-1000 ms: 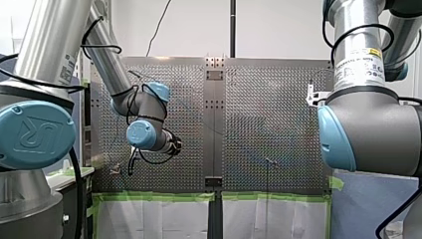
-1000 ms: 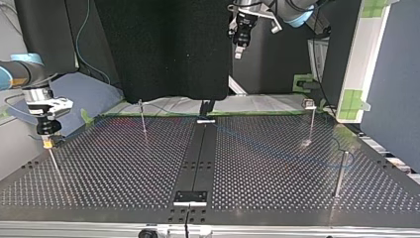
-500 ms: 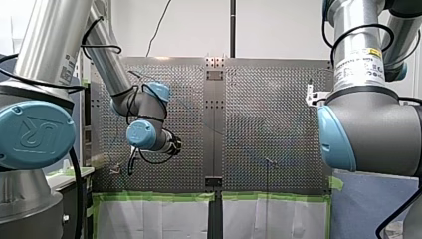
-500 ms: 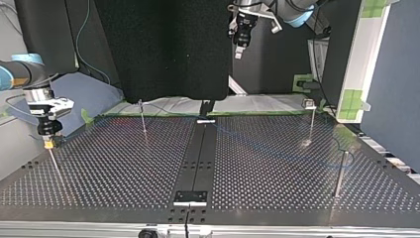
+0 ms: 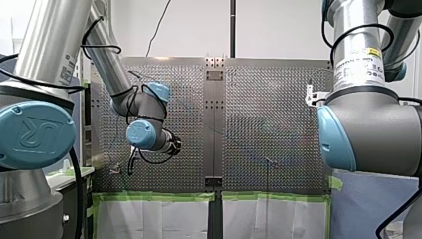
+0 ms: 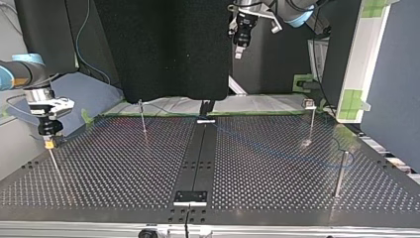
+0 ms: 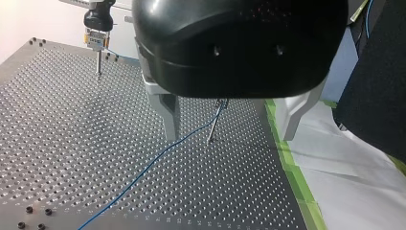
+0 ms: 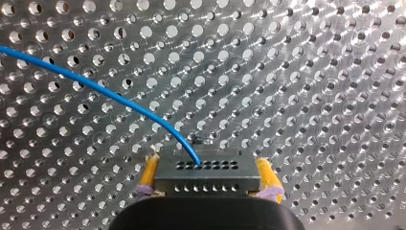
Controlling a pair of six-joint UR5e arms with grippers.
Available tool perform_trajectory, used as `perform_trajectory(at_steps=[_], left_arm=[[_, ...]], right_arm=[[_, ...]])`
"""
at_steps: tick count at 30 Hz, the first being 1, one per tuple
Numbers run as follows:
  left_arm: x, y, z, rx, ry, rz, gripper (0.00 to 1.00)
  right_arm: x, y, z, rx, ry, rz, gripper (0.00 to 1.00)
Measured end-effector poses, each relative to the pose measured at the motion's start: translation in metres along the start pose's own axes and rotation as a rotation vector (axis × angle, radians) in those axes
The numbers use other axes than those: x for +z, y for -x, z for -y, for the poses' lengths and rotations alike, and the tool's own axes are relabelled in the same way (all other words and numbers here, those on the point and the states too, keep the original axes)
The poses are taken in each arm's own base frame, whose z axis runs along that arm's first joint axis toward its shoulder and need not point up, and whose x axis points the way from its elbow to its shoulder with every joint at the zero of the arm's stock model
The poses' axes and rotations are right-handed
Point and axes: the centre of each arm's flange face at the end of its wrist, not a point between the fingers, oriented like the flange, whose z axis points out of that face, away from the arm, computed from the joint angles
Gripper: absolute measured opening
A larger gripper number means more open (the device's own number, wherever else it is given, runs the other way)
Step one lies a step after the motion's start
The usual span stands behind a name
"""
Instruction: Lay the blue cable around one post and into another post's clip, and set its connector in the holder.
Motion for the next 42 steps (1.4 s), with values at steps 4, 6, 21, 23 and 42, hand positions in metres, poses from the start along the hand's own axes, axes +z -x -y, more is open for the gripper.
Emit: perform_trajectory(at_steps=[4, 6, 21, 23, 42], left_arm=[[0.0, 0.0, 0.0, 0.0, 0.0, 0.0, 1.0], [0.0, 0.0, 0.0, 0.0, 0.0, 0.0, 1.0], [0.0, 0.0, 0.0, 0.0, 0.0, 0.0, 1.0], [-0.0001, -0.0001, -0.0001, 0.0, 0.001, 0.0, 1.0], [-0.0001, -0.0001, -0.0001, 0.0, 0.001, 0.0, 1.0]], right_arm=[[0.0, 0.0, 0.0, 0.0, 0.0, 0.0, 0.0], [0.0, 0.0, 0.0, 0.0, 0.0, 0.0, 0.0], [0.0002, 0.0004, -0.0008, 0.0, 0.01, -0.001, 0.0], [0.0001, 0.0004, -0.0015, -0.001, 0.016, -0.001, 0.21], [-0.0003, 0.0009, -0.0059, 0.01, 0.058, -0.001, 0.82]])
